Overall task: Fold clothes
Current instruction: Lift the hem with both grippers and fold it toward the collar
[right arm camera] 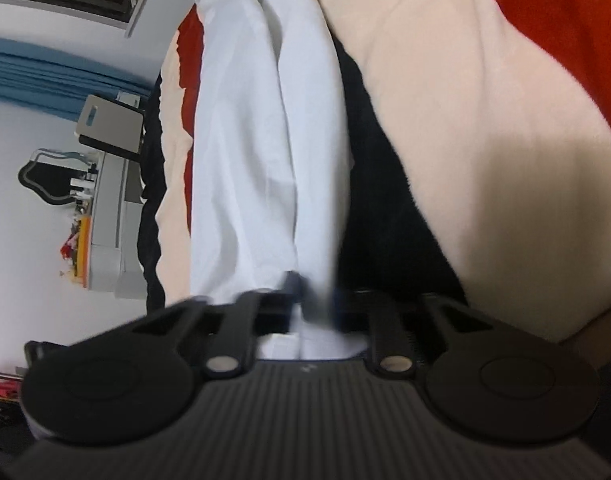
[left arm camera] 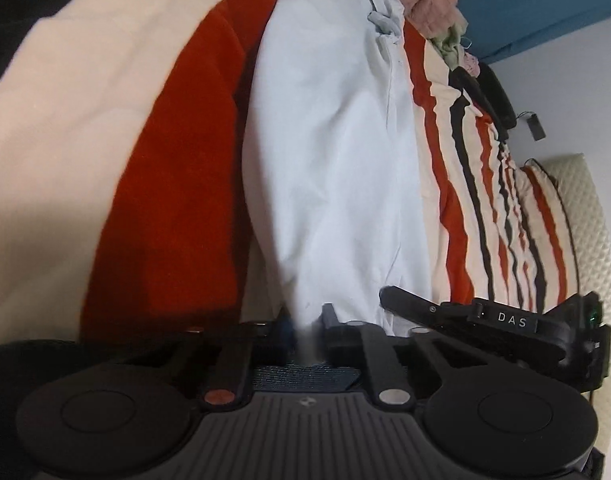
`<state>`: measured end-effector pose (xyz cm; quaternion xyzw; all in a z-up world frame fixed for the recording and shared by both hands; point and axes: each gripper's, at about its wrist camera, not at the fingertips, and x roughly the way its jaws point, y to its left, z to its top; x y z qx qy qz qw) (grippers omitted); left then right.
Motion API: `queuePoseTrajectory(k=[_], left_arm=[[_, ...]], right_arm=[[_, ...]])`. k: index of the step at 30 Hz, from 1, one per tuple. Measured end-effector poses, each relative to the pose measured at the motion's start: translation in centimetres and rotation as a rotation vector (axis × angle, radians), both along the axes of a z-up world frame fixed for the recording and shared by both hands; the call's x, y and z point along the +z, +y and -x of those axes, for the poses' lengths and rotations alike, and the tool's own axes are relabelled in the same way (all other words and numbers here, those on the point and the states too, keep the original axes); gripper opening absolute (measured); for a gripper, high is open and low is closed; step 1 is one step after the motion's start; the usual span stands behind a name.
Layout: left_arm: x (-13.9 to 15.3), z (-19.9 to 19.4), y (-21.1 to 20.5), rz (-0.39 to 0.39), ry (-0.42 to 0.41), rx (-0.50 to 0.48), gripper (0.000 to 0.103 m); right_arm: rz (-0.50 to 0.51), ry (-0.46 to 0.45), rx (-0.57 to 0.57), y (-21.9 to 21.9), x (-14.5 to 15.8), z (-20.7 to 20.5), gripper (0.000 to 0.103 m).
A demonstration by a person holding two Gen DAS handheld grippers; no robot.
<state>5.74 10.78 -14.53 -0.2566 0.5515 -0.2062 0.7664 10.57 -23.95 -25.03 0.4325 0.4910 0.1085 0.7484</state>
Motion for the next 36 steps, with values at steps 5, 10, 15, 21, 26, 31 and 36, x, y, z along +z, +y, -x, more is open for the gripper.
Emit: queuePoseTrajectory(k=[5, 10, 15, 21, 26, 31, 36], left_arm=[[3.7, 0.8, 1.6, 0.13, -0.068, 0.052, 0.008], [11.0, 1.1, 2.9, 0.242, -0.214, 0.089, 0.007], [16.1, 3.4, 2.3, 0.274, -0.306, 0.075, 0.007], [13.7, 8.8, 0.6, 0.248, -0.248, 0.03, 0.007], [10.6, 12.0, 1.2, 0.269, -0.169, 0.071, 0.007], [8.4, 9.9, 1.2, 0.26, -0.135, 0.104, 0.007], [8.1, 3.2, -0.9, 0.242, -0.138, 0.12, 0.007]], right_arm=[[-0.073, -0.107, -0.035, -1.1, 3.6, 0.4, 0.007], [-0.092, -0.279, -0.076, -2.7, 10.4, 0.6, 0.007], [-0.083, -0.374, -0.081, -3.8, 14.3, 2.6, 0.007], [0.023, -0.361, -0.025, -3.7, 13.7, 8.2, 0.007], [0.017, -0.285, -0.011, -3.6, 11.0, 10.4, 0.007], [-0.016, -0.237, -0.048, -3.5, 9.3, 9.2, 0.007], [-0.101, -0.193, -0.112, -4.5, 8.8, 4.4, 0.007]])
